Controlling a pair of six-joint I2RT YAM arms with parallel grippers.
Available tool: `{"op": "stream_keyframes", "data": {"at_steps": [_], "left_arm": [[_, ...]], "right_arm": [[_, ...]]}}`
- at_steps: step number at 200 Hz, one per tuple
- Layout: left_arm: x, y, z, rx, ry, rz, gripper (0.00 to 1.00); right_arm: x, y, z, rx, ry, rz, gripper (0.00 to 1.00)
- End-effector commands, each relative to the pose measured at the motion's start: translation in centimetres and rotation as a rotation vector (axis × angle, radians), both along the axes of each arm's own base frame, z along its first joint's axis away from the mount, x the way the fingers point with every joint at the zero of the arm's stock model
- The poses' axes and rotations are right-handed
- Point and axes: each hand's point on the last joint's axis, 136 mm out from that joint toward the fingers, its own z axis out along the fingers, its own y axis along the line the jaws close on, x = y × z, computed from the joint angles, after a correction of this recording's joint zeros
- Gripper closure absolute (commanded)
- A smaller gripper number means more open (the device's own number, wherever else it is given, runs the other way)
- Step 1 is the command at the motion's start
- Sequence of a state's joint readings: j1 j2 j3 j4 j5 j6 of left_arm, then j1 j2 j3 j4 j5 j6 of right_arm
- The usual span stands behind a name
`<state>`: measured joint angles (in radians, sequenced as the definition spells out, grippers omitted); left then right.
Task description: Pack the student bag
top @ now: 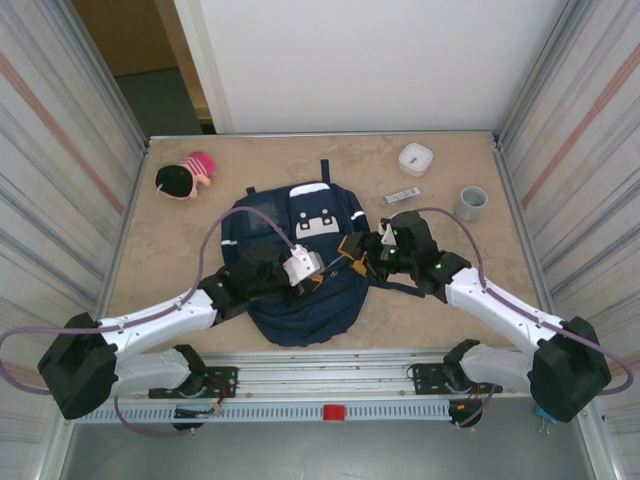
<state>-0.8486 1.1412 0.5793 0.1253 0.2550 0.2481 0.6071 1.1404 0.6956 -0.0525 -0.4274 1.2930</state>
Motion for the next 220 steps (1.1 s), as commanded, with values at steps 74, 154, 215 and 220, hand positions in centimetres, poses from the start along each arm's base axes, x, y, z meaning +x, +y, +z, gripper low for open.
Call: {"op": "stream_keyframes", "data": {"at_steps": [74, 154, 215, 220], "left_arm": [[-0.8, -0.8, 2.8, -0.033, -0.106, -0.096, 0.93], [-0.9, 2.1, 7.7, -0.233, 0.280, 0.315, 0.52], [-3.6, 2.4, 4.4, -0.257, 0.626, 0.559, 0.41], [-3.9, 2.1, 4.1, -0.246, 0.635, 0.548, 0.40]], "right_arm": [[1.4, 1.2, 0.5, 0.074, 0.006, 0.020, 0.90], [0.9, 0.8, 2.7, 0.130, -0.095, -0.039, 1.00], [0.9, 2.8, 4.3, 0.164, -0.117, 0.039, 1.00], [1.0, 2.9, 4.3, 0.163, -0.116, 0.041, 1.00]]}}
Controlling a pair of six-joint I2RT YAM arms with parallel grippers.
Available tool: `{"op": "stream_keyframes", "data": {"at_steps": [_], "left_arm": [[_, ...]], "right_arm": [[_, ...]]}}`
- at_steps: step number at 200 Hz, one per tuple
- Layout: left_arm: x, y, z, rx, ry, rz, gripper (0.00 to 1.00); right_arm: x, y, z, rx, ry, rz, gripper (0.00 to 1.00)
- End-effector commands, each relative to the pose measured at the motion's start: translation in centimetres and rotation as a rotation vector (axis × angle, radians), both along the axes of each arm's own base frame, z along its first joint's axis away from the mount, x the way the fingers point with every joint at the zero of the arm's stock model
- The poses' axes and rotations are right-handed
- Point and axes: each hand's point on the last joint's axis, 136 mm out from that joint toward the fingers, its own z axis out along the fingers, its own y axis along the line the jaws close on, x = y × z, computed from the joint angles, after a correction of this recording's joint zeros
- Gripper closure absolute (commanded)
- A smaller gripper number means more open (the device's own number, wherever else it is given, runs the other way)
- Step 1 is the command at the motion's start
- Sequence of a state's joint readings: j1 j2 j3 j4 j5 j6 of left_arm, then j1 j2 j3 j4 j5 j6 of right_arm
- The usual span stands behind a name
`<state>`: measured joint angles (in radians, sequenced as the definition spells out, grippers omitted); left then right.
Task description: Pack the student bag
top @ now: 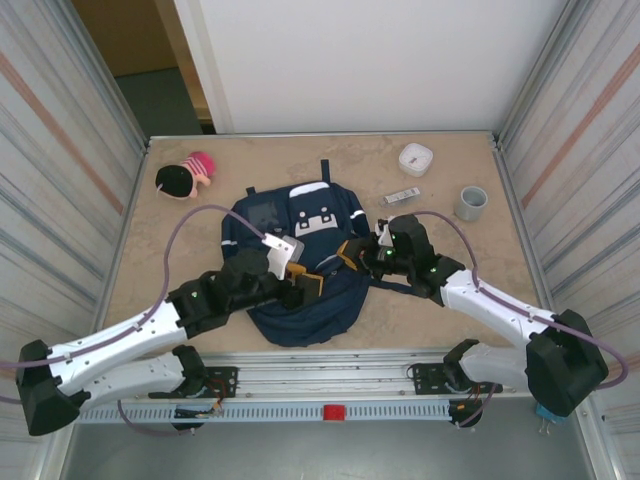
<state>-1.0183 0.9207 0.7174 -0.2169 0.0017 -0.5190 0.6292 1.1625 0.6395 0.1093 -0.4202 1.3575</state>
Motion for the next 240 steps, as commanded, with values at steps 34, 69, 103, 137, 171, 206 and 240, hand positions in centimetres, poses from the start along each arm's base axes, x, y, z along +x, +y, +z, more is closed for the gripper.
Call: {"op": "stream_keyframes", "data": {"at_steps": [34, 69, 103, 137, 171, 206, 240], "left_arm": [[-1.9, -1.4, -2.7, 0.036, 0.202, 0.073, 0.37], [0.1, -1.5, -3.0, 0.029, 0.132, 0.154, 0.37], [2.5, -2.0, -1.7, -0.002, 0.044, 0.186, 0.36], [3.9, -3.8, -1.1, -0.006, 0.049, 0.135, 0.43], [4.9, -4.2, -2.1, 0.053, 0.073, 0.178, 0.58], [5.2, -4.7, -1.9, 0.057, 0.091, 0.187, 0.83], [4.8, -3.5, -1.6, 0.086, 0.089, 0.190, 0.94]], "right_arm": [[0.8, 2.0, 5.1, 0.054, -0.117, 0.043, 1.00], [-0.3, 2.3, 4.9, 0.022, -0.112, 0.046, 1.00], [-1.2, 3.1, 4.4, 0.020, -0.081, 0.070, 1.00], [-1.6, 3.4, 4.8, 0.024, -0.071, 0.075, 1.00], [-2.0, 3.0, 4.9, 0.022, -0.052, 0.088, 1.00], [-2.0, 2.0, 4.3, 0.005, -0.033, 0.073, 1.00], [-0.8, 0.0, 3.7, -0.019, -0.023, 0.039, 1.00]]}}
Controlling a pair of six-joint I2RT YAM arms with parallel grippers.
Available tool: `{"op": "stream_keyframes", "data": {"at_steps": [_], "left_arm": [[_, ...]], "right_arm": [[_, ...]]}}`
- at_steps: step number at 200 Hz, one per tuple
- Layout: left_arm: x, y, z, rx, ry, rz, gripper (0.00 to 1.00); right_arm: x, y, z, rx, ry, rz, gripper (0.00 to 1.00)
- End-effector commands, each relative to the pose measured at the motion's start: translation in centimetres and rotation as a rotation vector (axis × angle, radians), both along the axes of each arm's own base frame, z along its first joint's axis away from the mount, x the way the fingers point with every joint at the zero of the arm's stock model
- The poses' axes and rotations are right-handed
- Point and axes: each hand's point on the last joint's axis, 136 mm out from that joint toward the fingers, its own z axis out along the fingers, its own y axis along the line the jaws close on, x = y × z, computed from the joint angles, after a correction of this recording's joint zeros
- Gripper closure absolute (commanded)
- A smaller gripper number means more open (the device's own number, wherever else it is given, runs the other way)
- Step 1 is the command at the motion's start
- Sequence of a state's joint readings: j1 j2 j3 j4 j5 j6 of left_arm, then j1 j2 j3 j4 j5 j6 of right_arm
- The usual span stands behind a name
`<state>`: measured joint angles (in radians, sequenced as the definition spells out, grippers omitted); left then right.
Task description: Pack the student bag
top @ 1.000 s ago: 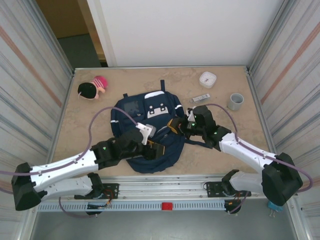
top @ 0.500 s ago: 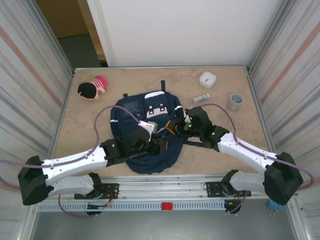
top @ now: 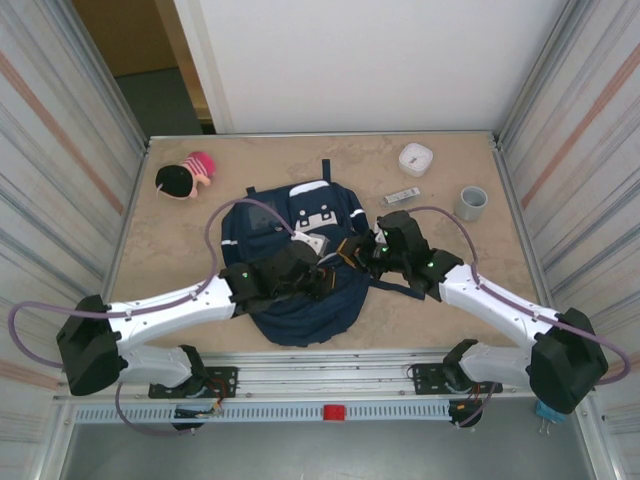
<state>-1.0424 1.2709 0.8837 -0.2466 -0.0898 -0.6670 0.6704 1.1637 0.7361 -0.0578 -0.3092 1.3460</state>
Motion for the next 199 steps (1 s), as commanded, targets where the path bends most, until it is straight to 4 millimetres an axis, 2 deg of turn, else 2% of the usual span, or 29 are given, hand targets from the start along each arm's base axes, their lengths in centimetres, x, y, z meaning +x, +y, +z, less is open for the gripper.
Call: {"op": "stream_keyframes", "data": {"at_steps": [1, 27, 51, 87, 106, 111, 125, 143, 170, 183, 186, 199], "left_arm": [[1.6, 0.3, 3.1, -0.044, -0.083, 0.053, 0.94], [0.8, 3.6, 0.9, 0.013, 0.035, 0.115, 0.99], [-0.4, 6.5, -0.9, 0.052, 0.085, 0.153, 1.00], [-2.0, 10.6, -2.1, 0.070, 0.089, 0.228, 1.00], [-2.3, 12.4, -1.9, 0.057, 0.061, 0.254, 1.00], [-2.3, 12.4, -1.6, 0.033, 0.048, 0.238, 1.00], [-2.3, 11.7, -0.1, -0.051, -0.014, 0.161, 1.00], [-2.2, 11.5, 1.6, -0.119, -0.088, 0.112, 1.00], [-2.5, 11.2, 3.1, -0.131, -0.153, 0.031, 1.00], [-2.7, 10.8, 3.7, -0.139, -0.171, -0.005, 1.00], [-2.8, 10.7, 3.8, -0.142, -0.176, -0.015, 1.00], [-3.0, 10.1, 4.4, -0.162, -0.192, -0.051, 1.00]], "right_arm": [[-1.0, 0.1, 3.1, 0.073, -0.035, 0.087, 1.00], [0.3, -2.2, 2.7, 0.052, -0.020, 0.052, 1.00], [1.3, -3.6, 2.5, 0.050, -0.007, 0.039, 1.00], [2.7, -5.2, 2.5, 0.030, -0.021, 0.046, 1.00], [3.2, -5.5, 3.1, 0.021, -0.051, 0.061, 1.00], [3.4, -5.5, 3.4, 0.015, -0.068, 0.067, 0.99], [3.6, -5.5, 4.6, -0.011, -0.143, 0.097, 0.83], [3.6, -6.0, 6.4, -0.082, -0.276, 0.134, 0.70], [3.0, -7.5, 9.4, -0.243, -0.535, 0.173, 0.62], [2.0, -6.7, 10.1, -0.296, -0.688, 0.273, 0.59], [1.3, -6.6, 10.8, -0.302, -0.742, 0.293, 0.56], [-0.2, -5.2, 11.1, -0.330, -0.865, 0.410, 0.50]]}}
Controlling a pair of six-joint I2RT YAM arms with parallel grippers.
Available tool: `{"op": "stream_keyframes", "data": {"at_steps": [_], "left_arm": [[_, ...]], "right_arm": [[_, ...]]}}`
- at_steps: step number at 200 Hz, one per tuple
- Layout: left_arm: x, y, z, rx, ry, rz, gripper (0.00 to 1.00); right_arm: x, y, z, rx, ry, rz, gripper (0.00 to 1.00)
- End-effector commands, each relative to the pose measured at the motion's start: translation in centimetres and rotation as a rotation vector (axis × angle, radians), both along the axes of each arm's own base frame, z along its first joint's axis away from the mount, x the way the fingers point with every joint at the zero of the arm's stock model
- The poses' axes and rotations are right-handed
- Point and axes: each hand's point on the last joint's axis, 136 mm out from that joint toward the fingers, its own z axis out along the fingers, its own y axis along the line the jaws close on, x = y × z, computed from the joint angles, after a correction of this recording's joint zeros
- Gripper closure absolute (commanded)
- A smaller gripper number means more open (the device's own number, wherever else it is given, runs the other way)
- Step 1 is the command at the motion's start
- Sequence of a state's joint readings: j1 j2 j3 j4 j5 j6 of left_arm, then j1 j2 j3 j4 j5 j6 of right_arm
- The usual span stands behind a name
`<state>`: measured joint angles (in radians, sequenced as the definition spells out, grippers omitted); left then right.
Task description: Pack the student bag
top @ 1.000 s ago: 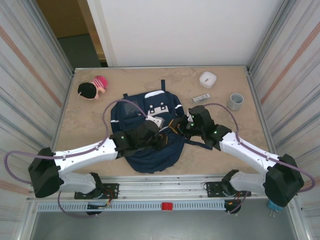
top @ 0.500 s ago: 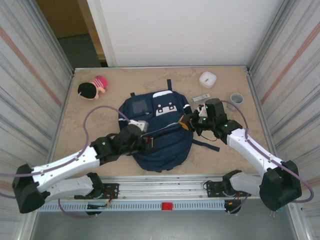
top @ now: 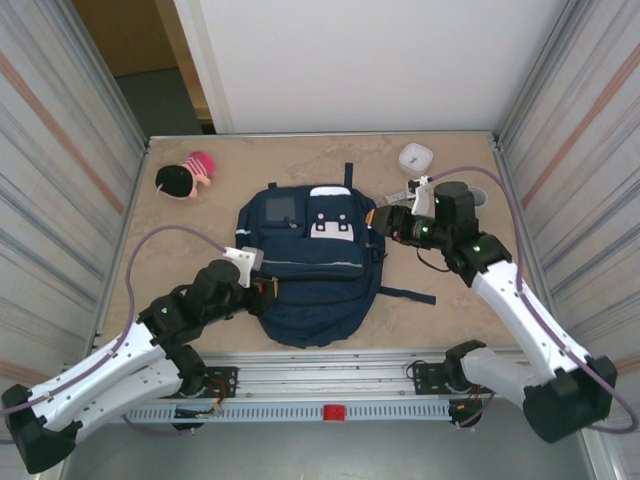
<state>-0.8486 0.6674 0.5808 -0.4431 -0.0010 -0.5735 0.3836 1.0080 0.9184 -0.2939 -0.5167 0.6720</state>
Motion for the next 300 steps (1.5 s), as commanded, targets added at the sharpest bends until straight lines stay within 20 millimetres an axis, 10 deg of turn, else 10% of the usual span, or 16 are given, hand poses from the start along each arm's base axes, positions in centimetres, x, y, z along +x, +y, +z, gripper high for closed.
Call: {"op": "stream_keyframes", "data": {"at_steps": [1, 61, 112, 138, 186, 300], "left_arm": [[-0.1, -1.9, 3.8, -0.085, -0.127, -0.118, 1.00], [-0.3, -4.0, 6.2, -0.153, -0.177, -0.214, 1.00], [-0.1, -5.3, 6.4, -0.146, -0.154, -0.257, 1.00], [0.0, -5.8, 6.7, -0.158, -0.160, -0.269, 1.00], [1.1, -4.0, 5.8, -0.087, -0.140, -0.158, 1.00], [5.4, 5.6, 0.7, 0.119, -0.108, 0.265, 1.00]], "right_arm": [[-2.3, 1.5, 1.7, -0.167, -0.337, 0.208, 0.50], [-10.0, 10.4, -2.7, -0.318, -0.749, 0.887, 0.46], [-9.8, 13.6, -5.3, -0.331, -0.789, 1.064, 0.46], [-9.0, 14.2, -6.9, -0.354, -0.796, 1.106, 0.52], [-7.6, 13.8, -6.3, -0.315, -0.777, 1.145, 1.00], [-10.3, 10.8, -0.3, -0.112, -0.961, 1.294, 1.00]]}}
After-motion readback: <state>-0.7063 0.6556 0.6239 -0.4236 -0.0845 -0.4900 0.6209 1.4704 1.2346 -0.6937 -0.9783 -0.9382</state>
